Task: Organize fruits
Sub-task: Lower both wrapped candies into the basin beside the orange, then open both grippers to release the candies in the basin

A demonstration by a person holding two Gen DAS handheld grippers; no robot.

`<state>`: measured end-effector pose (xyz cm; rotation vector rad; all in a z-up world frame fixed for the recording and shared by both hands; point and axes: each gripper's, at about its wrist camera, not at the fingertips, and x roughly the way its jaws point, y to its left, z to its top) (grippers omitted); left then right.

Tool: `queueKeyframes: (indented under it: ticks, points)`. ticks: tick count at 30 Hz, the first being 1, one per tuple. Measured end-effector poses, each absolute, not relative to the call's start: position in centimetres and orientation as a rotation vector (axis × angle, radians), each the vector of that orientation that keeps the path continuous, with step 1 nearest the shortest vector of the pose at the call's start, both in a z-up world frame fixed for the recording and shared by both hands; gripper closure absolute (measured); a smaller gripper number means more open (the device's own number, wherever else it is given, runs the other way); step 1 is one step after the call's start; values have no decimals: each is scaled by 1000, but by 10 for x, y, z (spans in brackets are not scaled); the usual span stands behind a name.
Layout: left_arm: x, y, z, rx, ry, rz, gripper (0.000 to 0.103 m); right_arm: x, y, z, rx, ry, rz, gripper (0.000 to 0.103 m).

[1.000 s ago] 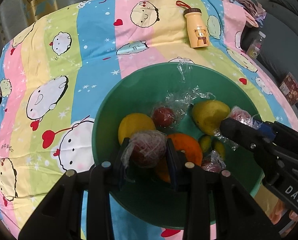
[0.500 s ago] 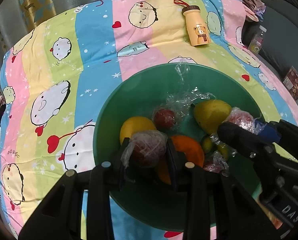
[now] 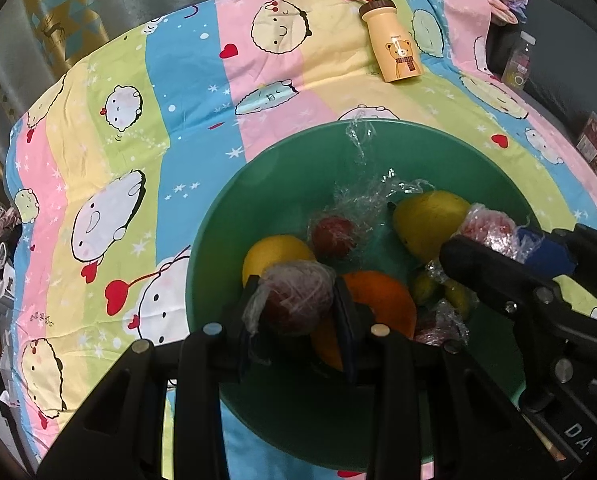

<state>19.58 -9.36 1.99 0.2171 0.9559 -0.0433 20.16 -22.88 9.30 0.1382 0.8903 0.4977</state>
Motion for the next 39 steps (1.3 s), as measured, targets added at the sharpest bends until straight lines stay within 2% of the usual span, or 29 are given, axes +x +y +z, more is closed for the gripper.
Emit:
queueKeyframes:
  ticks: [33, 35, 36, 38, 39]
  points:
    - [199, -96, 18, 242, 957, -30, 68, 203, -231, 88, 126, 908, 437, 74]
    - [199, -96, 18, 244, 957, -29, 67, 203, -233, 88, 124, 909, 429, 69]
    - [199, -96, 19, 244, 956, -28, 64, 203, -234, 89, 124, 909, 424, 62]
    - [197, -97, 21, 244, 949, -28, 56, 202, -236, 92, 125, 899, 409, 51]
    - [195, -98, 23, 241, 944, -25, 49, 201, -237, 94, 126, 892, 402, 46]
